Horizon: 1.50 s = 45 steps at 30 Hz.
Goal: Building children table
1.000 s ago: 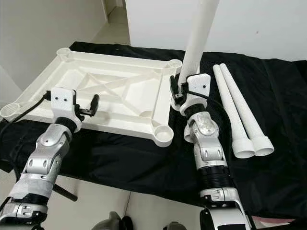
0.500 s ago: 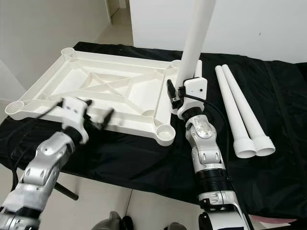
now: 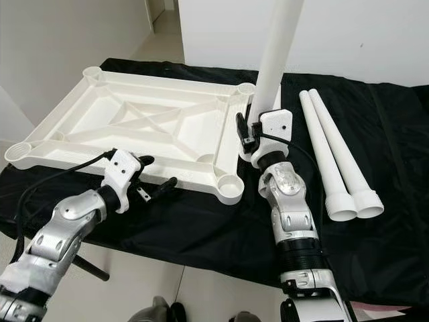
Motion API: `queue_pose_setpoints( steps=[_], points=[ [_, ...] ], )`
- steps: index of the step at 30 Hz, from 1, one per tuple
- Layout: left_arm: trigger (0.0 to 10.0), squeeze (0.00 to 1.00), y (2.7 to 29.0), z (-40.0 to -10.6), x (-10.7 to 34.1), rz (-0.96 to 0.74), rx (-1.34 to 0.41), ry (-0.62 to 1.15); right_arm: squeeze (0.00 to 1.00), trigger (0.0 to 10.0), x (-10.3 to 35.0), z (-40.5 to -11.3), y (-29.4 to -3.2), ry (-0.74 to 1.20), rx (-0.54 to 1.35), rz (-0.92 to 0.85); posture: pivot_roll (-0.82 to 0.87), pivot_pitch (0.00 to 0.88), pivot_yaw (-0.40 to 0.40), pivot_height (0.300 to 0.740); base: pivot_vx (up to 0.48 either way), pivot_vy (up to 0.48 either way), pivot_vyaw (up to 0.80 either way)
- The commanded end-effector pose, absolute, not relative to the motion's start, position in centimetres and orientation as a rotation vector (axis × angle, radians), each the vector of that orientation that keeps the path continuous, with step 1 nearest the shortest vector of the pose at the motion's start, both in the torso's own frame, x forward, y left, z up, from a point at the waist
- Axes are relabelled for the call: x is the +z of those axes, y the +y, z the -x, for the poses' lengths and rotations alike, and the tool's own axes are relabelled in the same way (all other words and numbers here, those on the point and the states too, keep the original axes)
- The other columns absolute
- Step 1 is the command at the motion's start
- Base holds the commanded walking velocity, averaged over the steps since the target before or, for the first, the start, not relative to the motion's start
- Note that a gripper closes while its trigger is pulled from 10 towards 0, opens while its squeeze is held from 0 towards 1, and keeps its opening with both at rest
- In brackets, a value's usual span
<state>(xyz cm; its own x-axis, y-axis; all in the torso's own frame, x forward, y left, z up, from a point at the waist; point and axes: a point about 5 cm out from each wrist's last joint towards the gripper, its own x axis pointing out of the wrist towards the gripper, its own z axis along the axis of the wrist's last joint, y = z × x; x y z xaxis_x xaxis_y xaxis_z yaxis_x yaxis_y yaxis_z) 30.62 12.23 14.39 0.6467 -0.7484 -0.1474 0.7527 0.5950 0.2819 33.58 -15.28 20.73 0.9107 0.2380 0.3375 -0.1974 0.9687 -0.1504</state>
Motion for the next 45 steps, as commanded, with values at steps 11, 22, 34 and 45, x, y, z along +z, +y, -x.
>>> queue_pose_setpoints(
  steps=[11, 22, 34, 45],
  points=[
    [10.0, 0.0, 11.9, -31.2, 13.2, -0.422, -1.032, 0.12, 0.0, 10.0, 21.2, -33.3, -15.8, -0.383, 0.193, 0.12, -0.11, 0.084, 0.109, 0.74, 0.0, 0.0, 0.0],
    [10.0, 0.0, 11.7, -33.4, 12.4, -0.481, -0.974, 0.184, 0.0, 10.0, 21.5, -33.3, -16.0, -0.39, 0.176, 0.119, -0.13, 0.088, 0.123, 0.74, 0.0, 0.0, 0.0],
    [5.5, 0.0, 11.7, -33.6, 11.3, -0.403, -1.063, 0.323, 0.0, 10.0, 21.6, -33.4, -16.2, -0.396, 0.16, 0.118, -0.13, 0.088, 0.132, 0.74, 0.0, 0.0, 0.0],
    [0.0, 0.0, 10.9, -33.8, 11.9, -0.345, -1.057, 0.263, 0.0, 10.0, 21.7, -33.4, -16.3, -0.399, 0.152, 0.119, -0.13, 0.088, 0.132, 0.74, 0.0, 0.0, 0.0]
  ],
)
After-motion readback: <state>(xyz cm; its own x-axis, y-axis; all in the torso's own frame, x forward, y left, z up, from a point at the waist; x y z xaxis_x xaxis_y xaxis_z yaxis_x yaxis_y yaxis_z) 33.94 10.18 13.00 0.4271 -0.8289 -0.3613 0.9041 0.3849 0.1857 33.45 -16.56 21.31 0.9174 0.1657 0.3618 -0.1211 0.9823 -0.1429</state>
